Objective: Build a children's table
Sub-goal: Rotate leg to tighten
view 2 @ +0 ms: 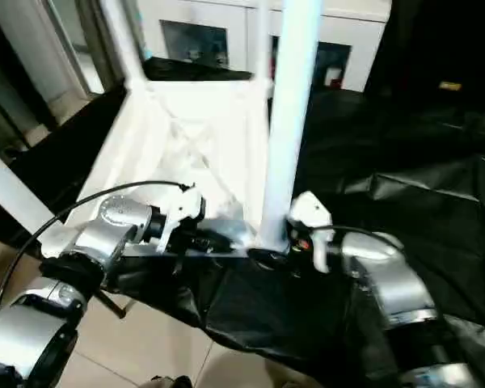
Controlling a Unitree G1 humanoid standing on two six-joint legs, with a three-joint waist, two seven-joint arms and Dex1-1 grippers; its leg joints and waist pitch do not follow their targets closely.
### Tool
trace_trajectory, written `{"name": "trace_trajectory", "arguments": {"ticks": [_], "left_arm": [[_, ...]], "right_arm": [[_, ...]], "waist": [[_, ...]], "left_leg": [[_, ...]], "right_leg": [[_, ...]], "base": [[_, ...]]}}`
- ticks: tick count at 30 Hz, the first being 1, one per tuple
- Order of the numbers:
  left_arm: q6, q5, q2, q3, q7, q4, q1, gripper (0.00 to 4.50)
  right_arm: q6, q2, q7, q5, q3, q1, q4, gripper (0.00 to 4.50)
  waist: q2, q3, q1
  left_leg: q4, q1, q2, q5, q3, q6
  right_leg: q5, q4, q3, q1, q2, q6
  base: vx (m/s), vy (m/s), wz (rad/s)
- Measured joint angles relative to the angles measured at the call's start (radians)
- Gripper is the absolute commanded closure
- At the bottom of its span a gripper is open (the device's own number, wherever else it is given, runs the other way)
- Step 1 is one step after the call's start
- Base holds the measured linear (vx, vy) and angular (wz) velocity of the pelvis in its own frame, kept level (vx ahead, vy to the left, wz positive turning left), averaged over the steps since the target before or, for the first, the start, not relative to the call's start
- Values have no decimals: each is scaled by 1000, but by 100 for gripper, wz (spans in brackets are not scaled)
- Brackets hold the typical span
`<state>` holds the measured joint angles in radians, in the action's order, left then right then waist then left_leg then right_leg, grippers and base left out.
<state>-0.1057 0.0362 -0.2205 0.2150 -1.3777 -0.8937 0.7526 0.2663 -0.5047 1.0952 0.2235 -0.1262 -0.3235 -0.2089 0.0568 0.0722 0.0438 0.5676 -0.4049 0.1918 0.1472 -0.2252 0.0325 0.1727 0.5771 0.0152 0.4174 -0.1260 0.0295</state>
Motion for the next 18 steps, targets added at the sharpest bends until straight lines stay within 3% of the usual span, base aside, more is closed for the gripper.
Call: {"name": "trace_trajectory", "arguments": {"ticks": [5, 11, 18], "left_arm": [[13, -1, -3, 1, -9, 18, -6, 450], [12, 0, 8, 1, 28, 20, -9, 450], [36, 38, 84, -25, 290, -47, 33, 450]], "right_arm": [[11, 0, 2, 12, 2, 10, 12, 157], [34, 51, -68, 16, 27, 45, 38, 173], [23, 202, -402, -53, 90, -8, -57, 176]], "waist": [[-3, 2, -1], [-3, 2, -2], [-7, 3, -34]], "left_leg": [[0, 0, 0, 0, 0, 0], [0, 1, 0, 0, 0, 0], [0, 4, -1, 0, 1, 1]], "right_leg": [[0, 0, 0, 0, 0, 0], [0, 0, 0, 0, 0, 0], [3, -1, -1, 0, 0, 5]], "base": [[0, 0, 0], [0, 0, 0], [0, 0, 0]]}}
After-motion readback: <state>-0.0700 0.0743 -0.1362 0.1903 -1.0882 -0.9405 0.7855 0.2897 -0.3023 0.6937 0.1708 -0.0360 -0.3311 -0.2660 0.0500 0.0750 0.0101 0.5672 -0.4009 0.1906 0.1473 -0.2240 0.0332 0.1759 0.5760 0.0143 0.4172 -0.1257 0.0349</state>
